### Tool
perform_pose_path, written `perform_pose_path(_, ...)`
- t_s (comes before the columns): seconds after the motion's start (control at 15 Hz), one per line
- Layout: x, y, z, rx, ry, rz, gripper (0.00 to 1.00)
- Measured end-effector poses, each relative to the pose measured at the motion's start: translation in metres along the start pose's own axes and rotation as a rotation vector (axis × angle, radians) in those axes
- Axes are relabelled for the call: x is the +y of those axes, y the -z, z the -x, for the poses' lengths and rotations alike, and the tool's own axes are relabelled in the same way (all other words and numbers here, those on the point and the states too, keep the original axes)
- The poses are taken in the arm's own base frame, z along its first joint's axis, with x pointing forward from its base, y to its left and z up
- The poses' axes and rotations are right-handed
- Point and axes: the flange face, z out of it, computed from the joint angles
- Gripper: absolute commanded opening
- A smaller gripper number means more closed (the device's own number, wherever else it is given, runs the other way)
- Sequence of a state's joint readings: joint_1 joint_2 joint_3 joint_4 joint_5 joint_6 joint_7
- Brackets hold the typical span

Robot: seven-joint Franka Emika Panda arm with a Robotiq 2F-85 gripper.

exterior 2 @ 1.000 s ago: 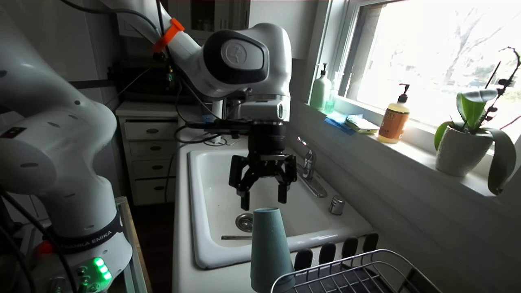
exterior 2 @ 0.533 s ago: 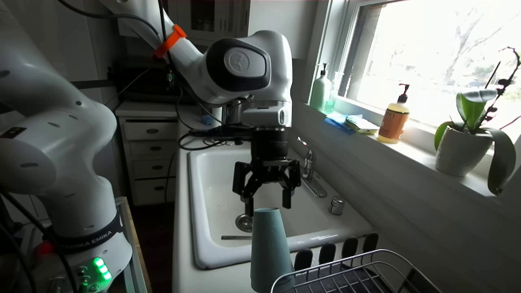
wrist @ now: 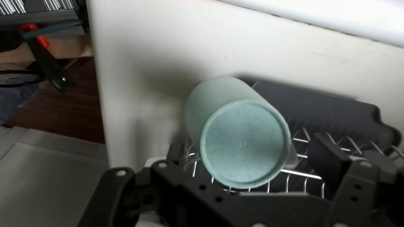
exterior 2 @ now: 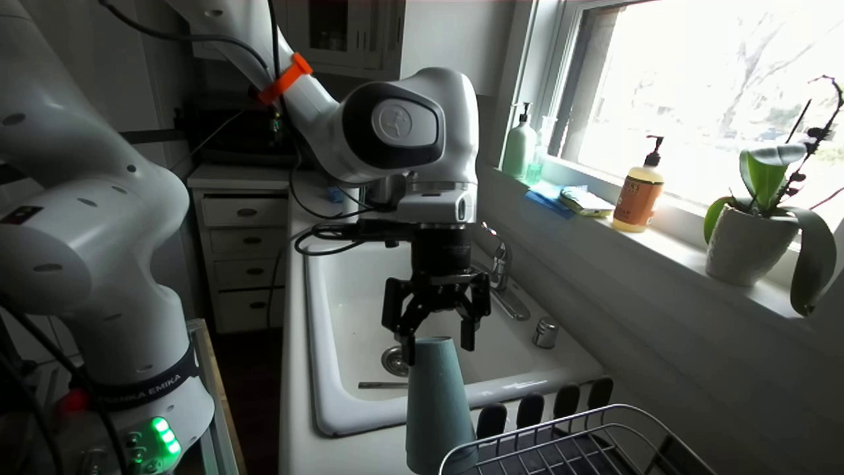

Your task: Move the cup to the left on the drying rack

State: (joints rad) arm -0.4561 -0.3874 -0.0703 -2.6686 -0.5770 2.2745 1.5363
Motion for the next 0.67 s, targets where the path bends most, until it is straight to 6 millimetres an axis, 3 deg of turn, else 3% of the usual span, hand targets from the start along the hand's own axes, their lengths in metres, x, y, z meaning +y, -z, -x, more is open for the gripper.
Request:
perform_pose_path(0.13,0.001,-0.006,-0.001,-0.007,-0.003,0.012,0.95)
perform_pose_path(0.2,0.001,-0.008,-0.002,-0.009,-0.005,0.017,0.73)
perform_pose_path(0.33,0.003,-0.011,-0.005,-0.014,-0.012,0.025,0.67)
perform_pose_path(0.53,0.005,-0.013,-0.011,-0.015,-0.022,0.027,0.46)
perform_pose_path(0.67,0.004,-0.012,-0.011,-0.014,-0.022,0.026,0.46)
